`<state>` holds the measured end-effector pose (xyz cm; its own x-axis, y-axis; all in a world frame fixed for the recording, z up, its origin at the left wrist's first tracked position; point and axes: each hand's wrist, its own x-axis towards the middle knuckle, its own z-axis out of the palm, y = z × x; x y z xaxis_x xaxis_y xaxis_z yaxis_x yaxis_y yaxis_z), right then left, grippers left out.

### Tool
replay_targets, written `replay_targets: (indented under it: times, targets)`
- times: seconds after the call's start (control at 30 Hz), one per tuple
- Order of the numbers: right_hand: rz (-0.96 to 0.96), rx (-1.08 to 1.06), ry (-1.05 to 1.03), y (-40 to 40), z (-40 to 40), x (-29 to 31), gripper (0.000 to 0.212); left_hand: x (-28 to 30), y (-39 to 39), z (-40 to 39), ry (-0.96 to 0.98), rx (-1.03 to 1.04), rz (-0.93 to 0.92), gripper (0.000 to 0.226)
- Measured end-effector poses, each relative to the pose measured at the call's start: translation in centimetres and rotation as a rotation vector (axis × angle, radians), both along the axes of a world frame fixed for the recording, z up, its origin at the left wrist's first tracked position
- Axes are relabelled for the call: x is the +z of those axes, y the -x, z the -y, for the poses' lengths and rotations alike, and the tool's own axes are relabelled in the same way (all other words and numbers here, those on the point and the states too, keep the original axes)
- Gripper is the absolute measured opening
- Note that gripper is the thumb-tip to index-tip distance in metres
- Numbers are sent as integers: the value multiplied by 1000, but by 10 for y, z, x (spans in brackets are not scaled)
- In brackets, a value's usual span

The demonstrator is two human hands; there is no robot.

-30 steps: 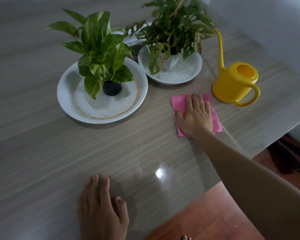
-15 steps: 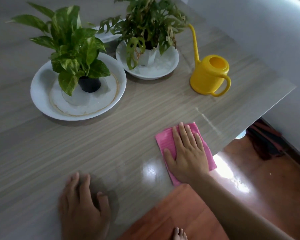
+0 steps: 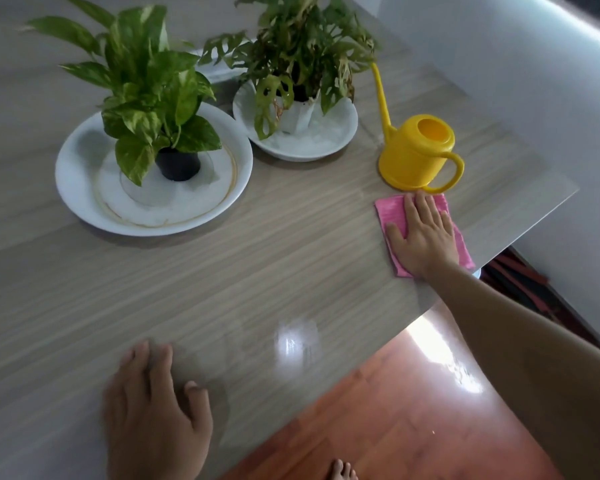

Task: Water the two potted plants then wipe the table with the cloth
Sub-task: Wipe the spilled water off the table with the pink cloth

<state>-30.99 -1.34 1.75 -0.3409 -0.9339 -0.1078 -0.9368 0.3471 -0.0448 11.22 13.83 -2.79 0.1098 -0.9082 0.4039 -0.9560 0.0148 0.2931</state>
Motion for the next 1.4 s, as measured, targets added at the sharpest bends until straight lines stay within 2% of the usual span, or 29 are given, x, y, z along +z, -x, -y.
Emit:
replay_targets:
  times: [0.13,0.27,0.5,0.7,0.87,1.03,1.4]
  targets:
    - [-2,-22,-5,-8,-8,2,78,-1,0,-1,-12,-2,-35,58]
    - [0,-13,1,-28,-25,-3,78,9,1,0,-144,-10,-67,64]
    - [9,77,13,-112,-71,-7,84,18,1,-2,-213,-1,-50,61]
    - [57,262,9,-213,-115,0,84,24,3,-3,-241,-5,-53,62]
    - [124,504,14,-288,-130,-7,79,19,-3,-3,-229,-31,-95,54]
    - [125,542,22,-286,-102,-9,80,16,-5,-3,-196,-37,-99,53]
    - [60,425,18,-229,29,-6,80,17,-5,-5,-232,-49,-30,57]
